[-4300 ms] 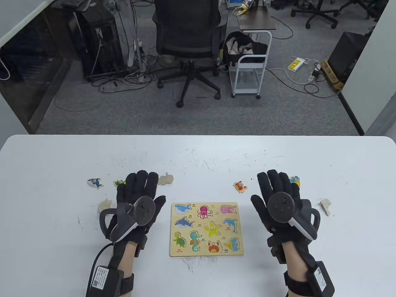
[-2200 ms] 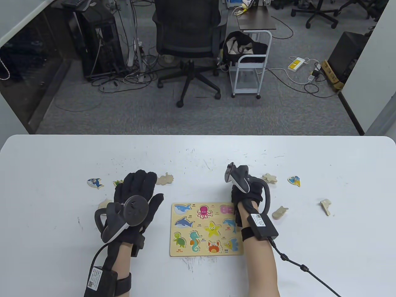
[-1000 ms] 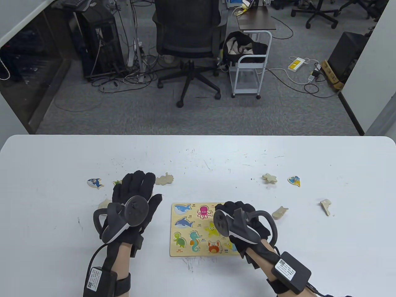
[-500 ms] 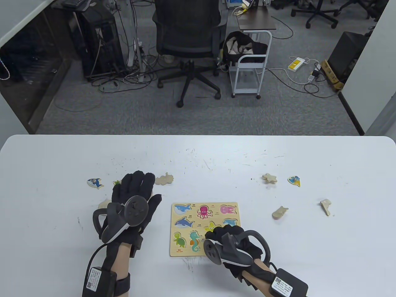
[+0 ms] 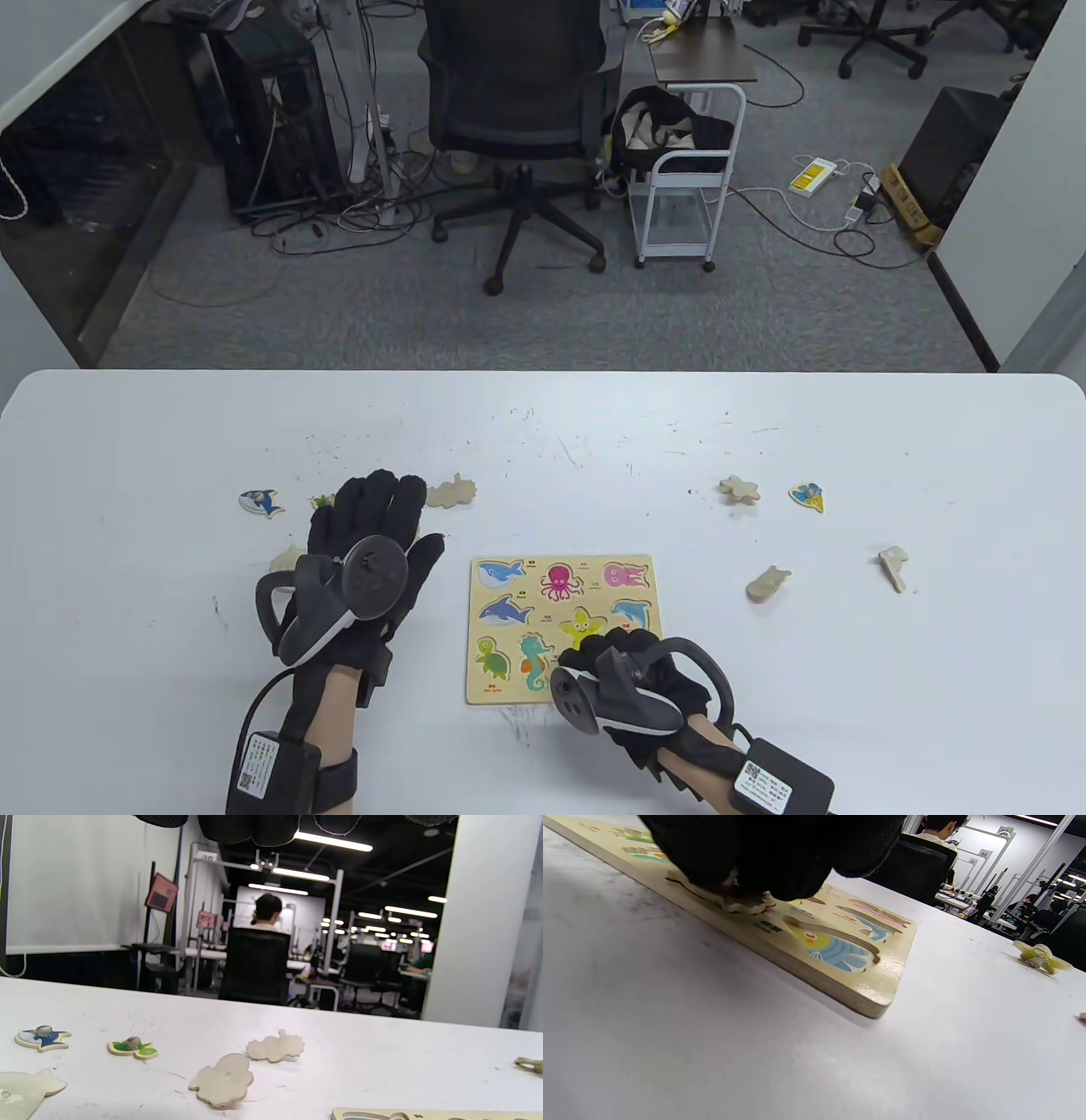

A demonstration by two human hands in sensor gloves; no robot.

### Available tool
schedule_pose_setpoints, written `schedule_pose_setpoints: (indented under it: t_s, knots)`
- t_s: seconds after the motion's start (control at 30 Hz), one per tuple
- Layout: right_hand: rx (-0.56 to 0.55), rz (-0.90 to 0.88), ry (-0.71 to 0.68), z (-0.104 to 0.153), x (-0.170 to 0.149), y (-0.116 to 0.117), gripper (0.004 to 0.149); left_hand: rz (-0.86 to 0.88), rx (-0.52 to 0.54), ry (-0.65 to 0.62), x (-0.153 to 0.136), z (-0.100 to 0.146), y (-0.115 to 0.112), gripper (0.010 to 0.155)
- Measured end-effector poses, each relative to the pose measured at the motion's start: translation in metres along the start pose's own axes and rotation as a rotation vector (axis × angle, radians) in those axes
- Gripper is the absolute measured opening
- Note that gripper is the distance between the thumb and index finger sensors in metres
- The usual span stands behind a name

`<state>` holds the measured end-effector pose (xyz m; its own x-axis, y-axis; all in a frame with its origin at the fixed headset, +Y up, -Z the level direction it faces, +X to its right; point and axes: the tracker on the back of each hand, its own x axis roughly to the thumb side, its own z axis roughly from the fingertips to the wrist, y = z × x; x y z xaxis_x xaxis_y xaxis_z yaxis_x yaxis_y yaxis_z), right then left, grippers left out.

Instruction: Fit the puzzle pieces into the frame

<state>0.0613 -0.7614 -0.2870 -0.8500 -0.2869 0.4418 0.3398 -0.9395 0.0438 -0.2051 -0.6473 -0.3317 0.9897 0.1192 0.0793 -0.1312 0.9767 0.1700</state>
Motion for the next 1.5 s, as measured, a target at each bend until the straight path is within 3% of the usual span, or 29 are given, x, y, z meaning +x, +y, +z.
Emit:
schedule_pose_setpoints:
  t_s: [0.57, 0.73, 0.93, 1.13, 1.3, 1.5]
  knots:
    - [-0.002, 0.005, 0.003, 0.001, 0.001, 0.001, 0.045, -0.008, -0.012, -0.002, 0.002, -0.001, -0.001, 0.072]
    - [-0.008, 0.002, 0.021, 0.005, -0.008, -0.006, 0.051, -0.008, -0.017, -0.002, 0.002, -0.001, -0.001, 0.072]
    - [-0.026, -0.105, 0.214, 0.008, -0.064, -0.022, 0.058, -0.011, -0.023, 0.003, 0.001, -0.001, -0.001, 0.072]
    - [0.018, -0.2, 0.409, 0.009, -0.132, -0.018, 0.062, -0.01, -0.022, 0.005, 0.001, -0.001, -0.001, 0.072]
    - [0.118, -0.247, 0.567, 0.009, -0.182, 0.002, 0.068, -0.009, -0.028, 0.006, 0.0, -0.001, -0.002, 0.072]
    - [0.276, -0.445, 0.572, 0.005, -0.212, 0.039, 0.072, -0.008, -0.033, 0.009, 0.0, -0.002, -0.002, 0.072]
